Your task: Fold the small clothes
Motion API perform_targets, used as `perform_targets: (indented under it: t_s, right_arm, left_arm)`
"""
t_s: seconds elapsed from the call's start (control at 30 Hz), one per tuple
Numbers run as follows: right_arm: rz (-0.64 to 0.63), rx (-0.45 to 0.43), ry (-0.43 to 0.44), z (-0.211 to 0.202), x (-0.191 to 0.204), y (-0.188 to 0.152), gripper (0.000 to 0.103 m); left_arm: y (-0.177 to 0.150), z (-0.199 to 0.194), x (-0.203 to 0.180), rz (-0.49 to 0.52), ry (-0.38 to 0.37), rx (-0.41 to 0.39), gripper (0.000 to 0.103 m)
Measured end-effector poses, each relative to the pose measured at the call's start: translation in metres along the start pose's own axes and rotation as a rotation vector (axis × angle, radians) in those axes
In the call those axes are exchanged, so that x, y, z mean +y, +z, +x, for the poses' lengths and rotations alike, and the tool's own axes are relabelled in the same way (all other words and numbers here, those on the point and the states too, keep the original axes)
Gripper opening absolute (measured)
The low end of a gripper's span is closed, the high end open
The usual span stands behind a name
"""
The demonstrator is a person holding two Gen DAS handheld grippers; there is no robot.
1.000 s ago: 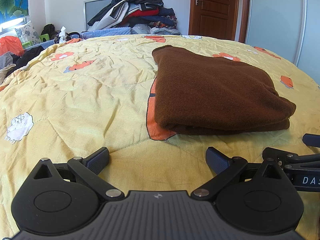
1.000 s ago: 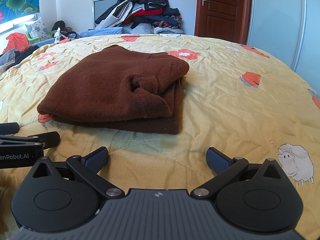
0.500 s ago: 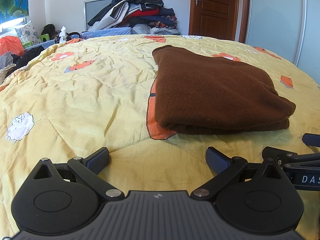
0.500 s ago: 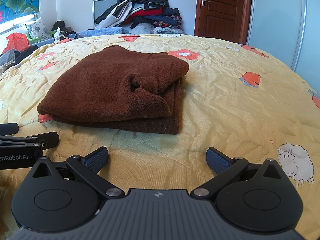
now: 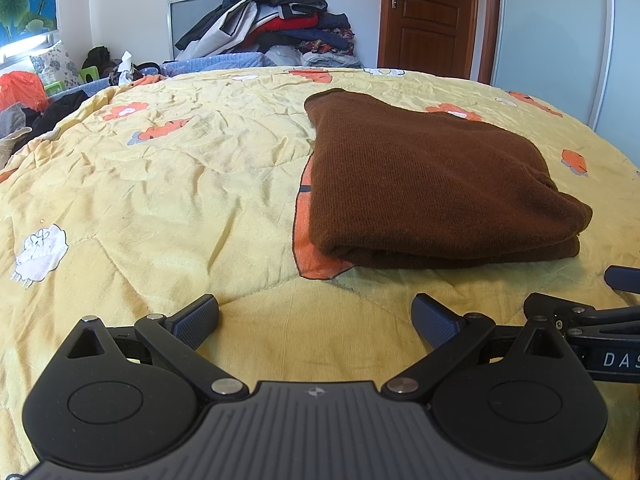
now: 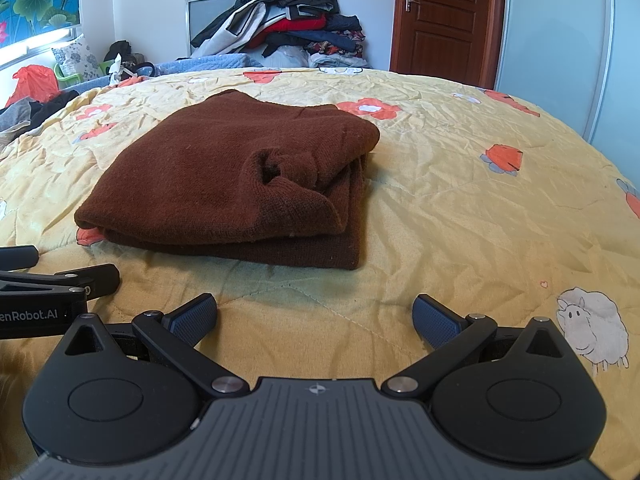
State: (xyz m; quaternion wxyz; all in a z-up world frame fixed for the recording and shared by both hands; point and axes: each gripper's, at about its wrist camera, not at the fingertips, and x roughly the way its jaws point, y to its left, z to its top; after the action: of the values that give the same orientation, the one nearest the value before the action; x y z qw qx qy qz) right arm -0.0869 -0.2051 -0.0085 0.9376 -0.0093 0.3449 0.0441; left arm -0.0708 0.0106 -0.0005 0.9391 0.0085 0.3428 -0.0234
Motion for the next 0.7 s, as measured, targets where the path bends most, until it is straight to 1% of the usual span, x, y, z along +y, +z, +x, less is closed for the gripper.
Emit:
perform_targets:
  t_s: [0.33,0.7]
  right_arm:
    - [0.002,0.005,-0.004,-0.0008,-0.0001,0.0004,0.103]
    - [0.010,0.001,-0.014,-0.0010,0.0012,-0.0010,0.103]
  left_arm:
    - [0.0028,0.0017,-0.0044,-0.017,0.023,0.016,0.103]
    - [0.0002,0.0025,-0.0052,-0.021,0.025,0.005,0.103]
